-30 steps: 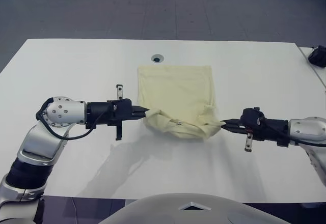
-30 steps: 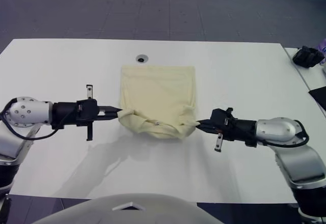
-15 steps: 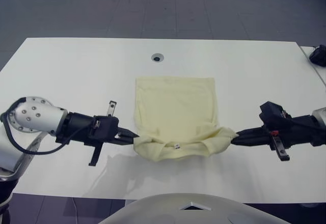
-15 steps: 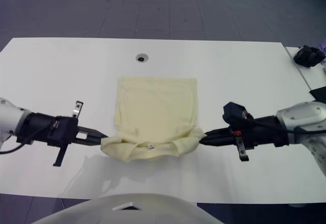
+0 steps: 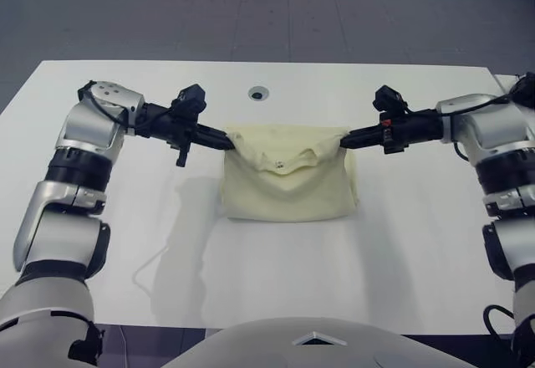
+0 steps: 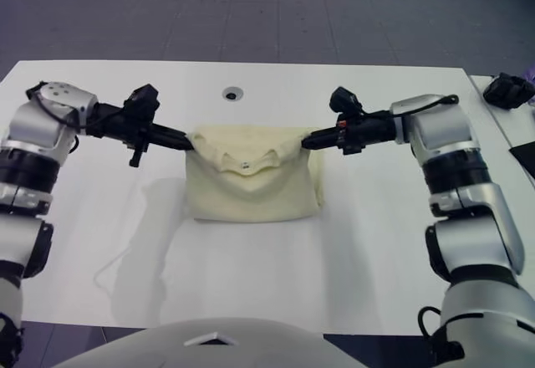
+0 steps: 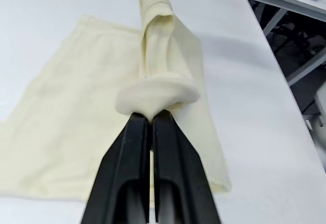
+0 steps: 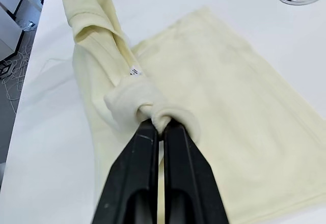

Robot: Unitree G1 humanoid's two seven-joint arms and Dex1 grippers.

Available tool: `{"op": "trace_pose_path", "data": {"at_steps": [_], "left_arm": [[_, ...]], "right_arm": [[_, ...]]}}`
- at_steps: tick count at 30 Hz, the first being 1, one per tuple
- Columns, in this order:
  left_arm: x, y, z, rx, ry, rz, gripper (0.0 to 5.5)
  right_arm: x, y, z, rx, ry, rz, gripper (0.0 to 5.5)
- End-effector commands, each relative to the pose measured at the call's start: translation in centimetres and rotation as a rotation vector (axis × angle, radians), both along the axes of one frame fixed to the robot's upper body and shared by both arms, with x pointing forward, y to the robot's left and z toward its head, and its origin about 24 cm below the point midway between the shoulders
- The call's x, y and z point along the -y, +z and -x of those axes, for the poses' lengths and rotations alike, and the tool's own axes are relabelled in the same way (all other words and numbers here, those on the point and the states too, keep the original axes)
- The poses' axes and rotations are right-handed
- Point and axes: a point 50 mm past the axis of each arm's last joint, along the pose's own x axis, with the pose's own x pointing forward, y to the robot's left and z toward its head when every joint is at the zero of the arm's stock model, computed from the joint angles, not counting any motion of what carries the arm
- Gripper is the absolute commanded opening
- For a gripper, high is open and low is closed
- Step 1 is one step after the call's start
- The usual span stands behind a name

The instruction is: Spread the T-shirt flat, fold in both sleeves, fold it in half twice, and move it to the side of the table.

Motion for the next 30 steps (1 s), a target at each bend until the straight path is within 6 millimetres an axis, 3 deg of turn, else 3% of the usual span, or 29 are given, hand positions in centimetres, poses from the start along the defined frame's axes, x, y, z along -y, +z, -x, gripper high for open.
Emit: {"op": "trace_pose_path", "data": {"at_steps": [1, 8, 13, 17, 23, 28, 30], "left_arm": [[1.6, -0.8, -2.4, 0.030, 0.099, -0.072, 0.00], [1.4, -2.6, -3.3, 0.058, 0.285, -0.074, 0.00], [0.2, -5.5, -2.7, -0.008, 0.418, -0.140, 0.00], [-0.6, -7.1, -2.0, -0.096, 0.531, -0.077, 0.76], [0.3, -6.5, -3.1, -0.088, 0.732, 0.074, 1.74], [-0.2, -6.3, -3.9, -0.003, 0.885, 0.040, 2.59], [-0.5, -5.3, -4.4, 0.086, 0.918, 0.041, 2.94]], "right_arm": [[0.0, -0.1, -2.1, 0.024, -0.054, 0.070, 0.01], [1.3, -1.3, -2.9, 0.048, -0.207, 0.112, 0.01], [1.2, -2.8, -2.8, -0.002, -0.322, 0.094, 0.01], [0.5, -3.7, -2.9, -0.093, -0.500, -0.055, 0.00], [0.6, -4.2, -3.1, -0.178, -0.708, -0.213, 1.03], [2.0, -3.9, -3.9, -0.067, -0.912, -0.180, 1.84], [2.4, -2.8, -4.4, 0.023, -0.905, -0.175, 2.17]]}}
